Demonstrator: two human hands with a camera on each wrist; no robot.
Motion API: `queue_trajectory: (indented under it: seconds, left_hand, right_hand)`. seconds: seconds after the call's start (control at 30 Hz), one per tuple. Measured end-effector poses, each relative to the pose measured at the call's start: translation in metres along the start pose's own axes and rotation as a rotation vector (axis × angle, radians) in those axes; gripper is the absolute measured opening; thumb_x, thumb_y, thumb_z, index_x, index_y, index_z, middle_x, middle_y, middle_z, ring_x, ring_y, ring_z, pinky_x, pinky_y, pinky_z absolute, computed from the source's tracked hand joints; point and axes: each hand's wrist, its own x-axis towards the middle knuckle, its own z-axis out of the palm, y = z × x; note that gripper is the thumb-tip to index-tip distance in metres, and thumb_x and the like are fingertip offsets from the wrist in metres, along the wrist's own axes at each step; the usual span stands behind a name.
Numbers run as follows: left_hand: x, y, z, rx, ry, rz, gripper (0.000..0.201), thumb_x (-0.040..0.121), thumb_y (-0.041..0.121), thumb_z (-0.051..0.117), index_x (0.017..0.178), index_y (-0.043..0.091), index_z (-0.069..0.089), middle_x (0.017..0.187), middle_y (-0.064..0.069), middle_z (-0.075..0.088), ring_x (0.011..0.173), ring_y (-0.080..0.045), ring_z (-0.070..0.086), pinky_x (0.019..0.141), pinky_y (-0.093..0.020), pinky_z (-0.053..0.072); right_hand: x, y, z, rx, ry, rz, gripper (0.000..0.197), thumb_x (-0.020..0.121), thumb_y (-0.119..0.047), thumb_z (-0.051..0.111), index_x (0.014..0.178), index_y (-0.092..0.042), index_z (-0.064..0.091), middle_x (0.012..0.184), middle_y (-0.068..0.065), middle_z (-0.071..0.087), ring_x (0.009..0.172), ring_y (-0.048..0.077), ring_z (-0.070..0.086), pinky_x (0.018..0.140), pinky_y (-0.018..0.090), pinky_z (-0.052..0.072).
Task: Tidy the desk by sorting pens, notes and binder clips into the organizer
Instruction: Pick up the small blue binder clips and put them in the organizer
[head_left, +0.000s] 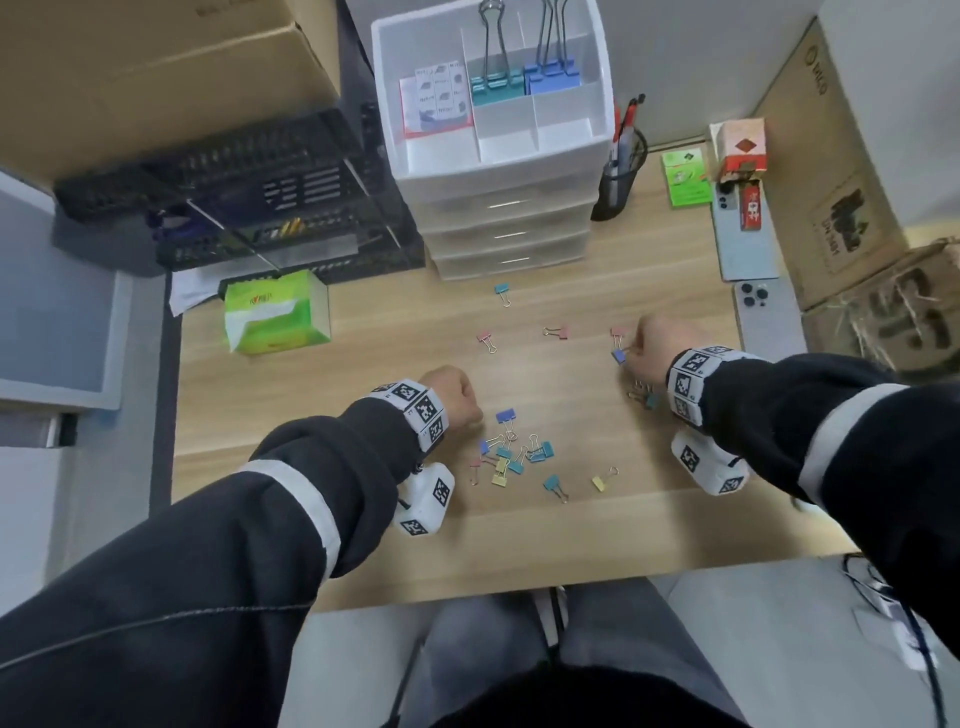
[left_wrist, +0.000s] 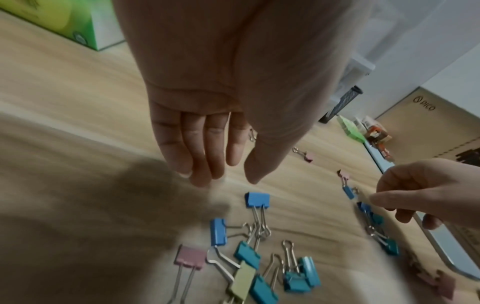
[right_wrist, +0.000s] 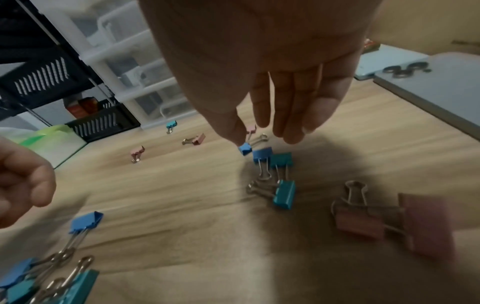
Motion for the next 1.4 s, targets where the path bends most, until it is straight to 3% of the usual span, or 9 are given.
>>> queue_trajectory:
  seconds: [0.17, 0.27, 0.43, 0.63, 0.8, 0.97, 1.1, 1.23, 1.4]
  left_hand:
    - [0.005, 0.003, 0.017, 0.076, 0.004, -0.041, 0.027, 0.071, 0.026, 0.084, 0.085, 0.017, 0.062, 0.082, 0.000, 0.065, 0.073, -0.020, 0.060, 0.069, -0.032, 0.054]
    - [0.005, 0.006, 0.025, 0.123, 0.011, -0.042, 0.034, 0.070, 0.028, 0.086, 0.090, 0.015, 0.061, 0.086, -0.002, 0.064, 0.075, -0.020, 0.057, 0.070, -0.034, 0.054]
    - [0.000, 0.009, 0.041, 0.117, -0.026, -0.044, 0.037, 0.070, 0.019, 0.087, 0.094, 0.007, 0.062, 0.094, -0.008, 0.072, 0.082, -0.026, 0.072, 0.076, -0.044, 0.062]
    - [0.003, 0.015, 0.042, 0.242, -0.049, -0.009, 0.033, 0.072, 0.020, 0.086, 0.097, 0.010, 0.066, 0.094, -0.005, 0.071, 0.087, -0.023, 0.070, 0.079, -0.037, 0.061]
    - [0.006, 0.017, 0.040, 0.263, -0.087, 0.006, 0.023, 0.073, 0.013, 0.084, 0.090, 0.007, 0.070, 0.095, -0.008, 0.074, 0.080, -0.025, 0.073, 0.074, -0.038, 0.063]
    - [0.007, 0.018, 0.039, 0.266, -0.103, 0.001, 0.020, 0.074, 0.010, 0.083, 0.086, 0.010, 0.067, 0.095, -0.007, 0.074, 0.081, -0.025, 0.074, 0.076, -0.039, 0.063]
    - [0.010, 0.017, 0.042, 0.243, -0.119, -0.030, 0.020, 0.077, 0.011, 0.082, 0.095, 0.007, 0.073, 0.094, -0.009, 0.075, 0.083, -0.025, 0.075, 0.079, -0.036, 0.062]
    - [0.011, 0.014, 0.043, 0.219, -0.132, -0.038, 0.016, 0.081, 0.011, 0.078, 0.096, 0.005, 0.077, 0.096, -0.009, 0.077, 0.088, -0.024, 0.075, 0.082, -0.036, 0.062]
    - [0.008, 0.013, 0.039, 0.240, -0.097, 0.023, 0.009, 0.083, 0.005, 0.065, 0.082, 0.008, 0.073, 0.087, -0.010, 0.075, 0.082, -0.028, 0.074, 0.077, -0.036, 0.062]
  right_hand:
    - [0.005, 0.007, 0.021, 0.014, -0.028, 0.062, 0.025, 0.074, -0.037, 0.058, 0.083, -0.014, 0.059, 0.073, 0.005, 0.061, 0.064, 0.024, 0.059, 0.059, 0.028, 0.051]
    - [0.008, 0.005, 0.026, -0.005, -0.019, 0.054, 0.015, 0.082, -0.029, 0.056, 0.087, -0.015, 0.056, 0.074, 0.004, 0.057, 0.062, 0.020, 0.053, 0.055, 0.026, 0.042]
    - [0.011, 0.003, 0.029, -0.003, -0.044, 0.034, 0.008, 0.083, -0.019, 0.058, 0.088, -0.013, 0.058, 0.076, 0.005, 0.058, 0.065, 0.021, 0.054, 0.056, 0.027, 0.042]
    - [0.015, 0.002, 0.032, -0.001, 0.003, 0.016, 0.016, 0.080, -0.032, 0.059, 0.085, -0.017, 0.057, 0.076, 0.003, 0.059, 0.069, 0.024, 0.059, 0.058, 0.027, 0.046]
    - [0.013, -0.002, 0.030, 0.065, -0.007, -0.004, 0.009, 0.084, -0.023, 0.057, 0.087, -0.014, 0.057, 0.080, 0.004, 0.061, 0.065, 0.021, 0.057, 0.055, 0.026, 0.041]
    - [0.009, -0.004, 0.027, 0.394, 0.152, -0.103, 0.019, 0.077, -0.016, 0.061, 0.096, -0.014, 0.060, 0.097, 0.002, 0.056, 0.081, 0.025, 0.059, 0.069, 0.029, 0.045]
    - [0.013, -0.003, 0.025, 0.491, 0.193, -0.092, 0.004, 0.080, -0.010, 0.058, 0.083, -0.013, 0.060, 0.104, 0.007, 0.057, 0.085, 0.029, 0.059, 0.077, 0.034, 0.049]
    - [0.020, 0.002, 0.026, 0.415, 0.131, -0.069, 0.017, 0.093, -0.014, 0.047, 0.088, -0.008, 0.061, 0.100, 0.007, 0.067, 0.085, 0.030, 0.062, 0.070, 0.031, 0.045]
    - [0.021, 0.010, 0.036, 0.170, 0.112, -0.228, 0.020, 0.083, -0.009, 0.056, 0.097, -0.024, 0.059, 0.103, 0.000, 0.049, 0.076, 0.026, 0.059, 0.060, 0.030, 0.043]
